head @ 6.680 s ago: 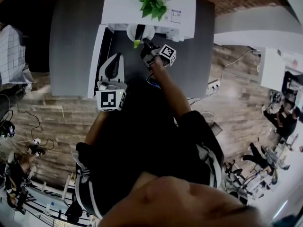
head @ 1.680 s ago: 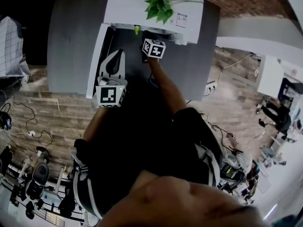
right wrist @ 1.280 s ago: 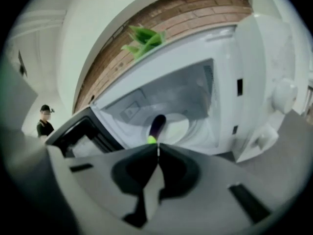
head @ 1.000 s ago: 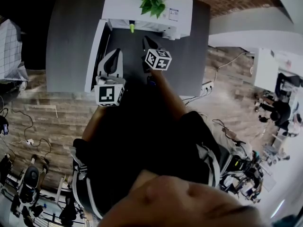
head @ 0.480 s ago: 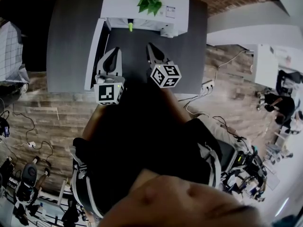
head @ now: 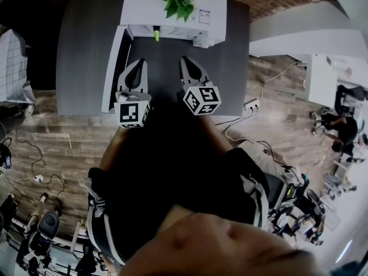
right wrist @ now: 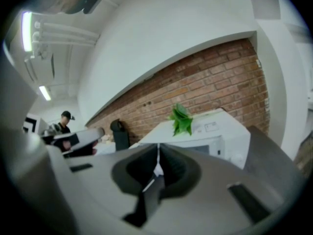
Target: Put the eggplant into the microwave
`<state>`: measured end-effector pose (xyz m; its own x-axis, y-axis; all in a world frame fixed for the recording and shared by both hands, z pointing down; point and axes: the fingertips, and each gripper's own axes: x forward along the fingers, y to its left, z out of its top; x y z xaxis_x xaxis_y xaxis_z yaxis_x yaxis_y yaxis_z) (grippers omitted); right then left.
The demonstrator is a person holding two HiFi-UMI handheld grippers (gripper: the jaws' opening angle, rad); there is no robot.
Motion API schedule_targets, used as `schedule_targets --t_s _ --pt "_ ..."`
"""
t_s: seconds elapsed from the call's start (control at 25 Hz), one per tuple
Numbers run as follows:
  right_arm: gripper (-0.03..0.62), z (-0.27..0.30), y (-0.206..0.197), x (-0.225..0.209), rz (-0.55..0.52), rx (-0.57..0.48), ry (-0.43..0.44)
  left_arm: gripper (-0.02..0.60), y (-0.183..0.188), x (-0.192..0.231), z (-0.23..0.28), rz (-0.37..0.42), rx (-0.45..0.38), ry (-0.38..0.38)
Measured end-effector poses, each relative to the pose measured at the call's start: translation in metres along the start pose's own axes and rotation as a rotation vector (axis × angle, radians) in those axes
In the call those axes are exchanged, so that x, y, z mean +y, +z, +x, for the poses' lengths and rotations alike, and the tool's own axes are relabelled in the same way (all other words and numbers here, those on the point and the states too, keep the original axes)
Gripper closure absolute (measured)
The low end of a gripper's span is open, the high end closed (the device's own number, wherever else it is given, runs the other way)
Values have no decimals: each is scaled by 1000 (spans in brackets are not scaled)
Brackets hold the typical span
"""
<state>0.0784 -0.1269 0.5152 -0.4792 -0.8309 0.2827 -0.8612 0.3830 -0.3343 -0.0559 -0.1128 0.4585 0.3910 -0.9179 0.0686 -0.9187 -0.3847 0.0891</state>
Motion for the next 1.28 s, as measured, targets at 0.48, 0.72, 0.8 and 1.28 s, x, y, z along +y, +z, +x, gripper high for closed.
schedule_targets --t_s 0.48,0.72,0.8,1.28 --pt "562 -3 -4 7 -26 11 22 546 2 -1 1 -10 -5 -3" --pt "562 -3 -5 11 -33 15 28 546 -1 0 0 -19 11 4" --pt "562 -3 -5 12 -37 14 27 546 -2 0 -1 -17 6 2" --pt "562 -7 -12 11 -60 16 13 546 -3 2 -7 -10 2 9"
